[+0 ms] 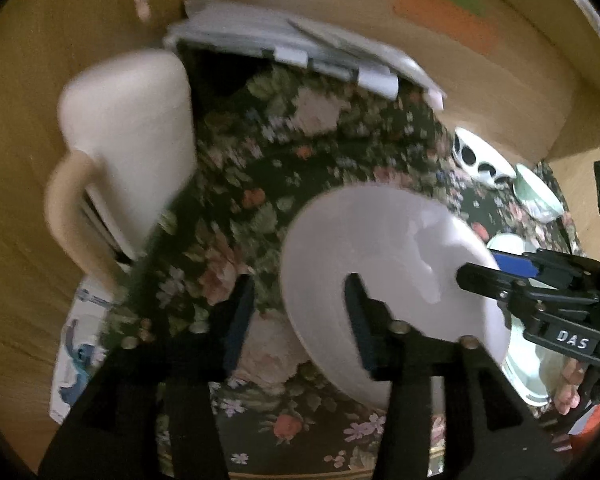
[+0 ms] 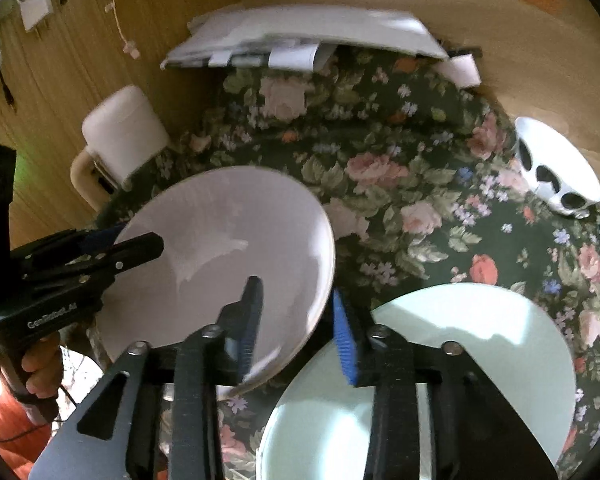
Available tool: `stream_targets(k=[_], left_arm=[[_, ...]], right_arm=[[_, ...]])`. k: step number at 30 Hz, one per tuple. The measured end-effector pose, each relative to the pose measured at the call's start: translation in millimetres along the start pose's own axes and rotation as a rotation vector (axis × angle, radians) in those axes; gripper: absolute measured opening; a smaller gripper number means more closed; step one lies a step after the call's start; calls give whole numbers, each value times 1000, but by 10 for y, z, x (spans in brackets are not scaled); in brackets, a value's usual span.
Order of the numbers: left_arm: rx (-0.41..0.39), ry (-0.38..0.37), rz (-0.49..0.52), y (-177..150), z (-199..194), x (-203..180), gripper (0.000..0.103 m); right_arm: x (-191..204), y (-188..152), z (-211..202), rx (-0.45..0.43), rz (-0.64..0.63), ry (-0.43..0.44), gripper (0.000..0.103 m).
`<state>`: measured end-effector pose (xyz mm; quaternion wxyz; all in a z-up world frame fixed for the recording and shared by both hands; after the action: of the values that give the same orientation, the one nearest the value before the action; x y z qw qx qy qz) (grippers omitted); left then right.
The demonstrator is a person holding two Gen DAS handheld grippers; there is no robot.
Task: Organize plates and bowls
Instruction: 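Lower the pale pink plate onto the mint green plate and open the left tool, then move the left tool to the white bowl with black spots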
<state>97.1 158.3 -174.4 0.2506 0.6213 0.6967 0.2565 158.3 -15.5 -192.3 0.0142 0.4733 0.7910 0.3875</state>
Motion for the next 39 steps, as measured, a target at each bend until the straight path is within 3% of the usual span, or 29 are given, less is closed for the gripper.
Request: stream_targets(k=[2,5,13,16,20,24,26,31,39], left_arm=[[-33,19,14,27,-87,-9,54],[-70,24,30,62,-204,-56,64],[-129,8,49,137,-415,-267,73],[-150,-2,64,199,-479,-369,81],[-176,-8,86,300,-527,-510,83],[-201,-19,101,413,-548,-683,88],[-214,-25,105,473,-546,-784,90],[-242,-41,125,625,-511,-1050,94],[-217,-68,161,916,-279,-1432,96]], right_arm=[[14,21,-104,-45,-8,-9,51],[37,38,-245,-95,-20,-19,59],[-18,18,-468,-150,-11,-13,60],[-86,21,-611,-184,-11,-25,60],[-238,29,-846,-246,0,-58,74],[-428,42,-1049,-303,14,-99,79],[-542,47,-1141,-329,25,-123,87],[-832,76,-1285,-353,51,-168,89],[-1248,169,-1426,-375,92,-225,90]])
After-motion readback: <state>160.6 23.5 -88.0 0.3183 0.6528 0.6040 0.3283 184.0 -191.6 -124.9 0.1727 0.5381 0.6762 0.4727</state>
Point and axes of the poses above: each gripper's, at about its wrist camera, not at the fingertips, and z roughly the way its jaws point, x to its left, y to its top, the point moved 2 cm from there along z, roughly the way its jaws point, and after that the axes turned 9 degrees about z, right-handed, at the moved point
